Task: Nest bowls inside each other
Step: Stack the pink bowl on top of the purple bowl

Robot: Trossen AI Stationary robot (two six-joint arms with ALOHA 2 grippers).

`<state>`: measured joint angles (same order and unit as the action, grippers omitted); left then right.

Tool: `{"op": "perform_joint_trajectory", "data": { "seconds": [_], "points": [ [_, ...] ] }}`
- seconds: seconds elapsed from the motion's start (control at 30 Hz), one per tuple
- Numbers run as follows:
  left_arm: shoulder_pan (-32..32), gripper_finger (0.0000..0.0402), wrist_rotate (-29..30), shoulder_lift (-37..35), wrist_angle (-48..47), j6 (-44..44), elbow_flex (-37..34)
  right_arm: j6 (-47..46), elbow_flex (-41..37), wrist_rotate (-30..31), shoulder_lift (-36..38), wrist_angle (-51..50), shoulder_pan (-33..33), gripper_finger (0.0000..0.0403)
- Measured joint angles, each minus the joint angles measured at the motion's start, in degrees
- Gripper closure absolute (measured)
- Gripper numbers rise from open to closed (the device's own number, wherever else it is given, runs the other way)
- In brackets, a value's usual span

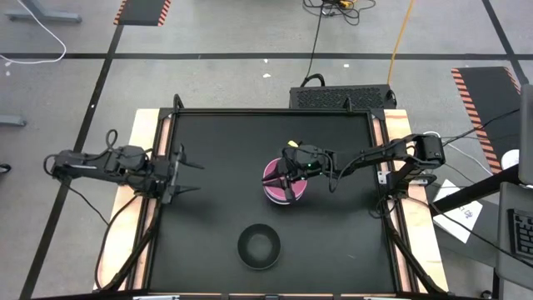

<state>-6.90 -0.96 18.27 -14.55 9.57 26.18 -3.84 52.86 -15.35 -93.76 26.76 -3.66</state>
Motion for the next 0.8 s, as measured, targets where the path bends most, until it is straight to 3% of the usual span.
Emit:
{"op": "perform_joint_trajectory", "data": {
  "seconds": [0.5, 0.8],
  "points": [
    [0.0, 0.0108, 0.8, -1.2, 1.2, -1.2, -2.1, -2.7, 0.0, -1.3, -1.5, -1.5, 0.5, 0.0341],
    [0.0, 0.0108, -0.5, -1.2, 0.1, -1.3, -2.1, 1.5, 0.0, -1.0, -0.6, 2.7, 0.5, 0.0341]
  ]
}}
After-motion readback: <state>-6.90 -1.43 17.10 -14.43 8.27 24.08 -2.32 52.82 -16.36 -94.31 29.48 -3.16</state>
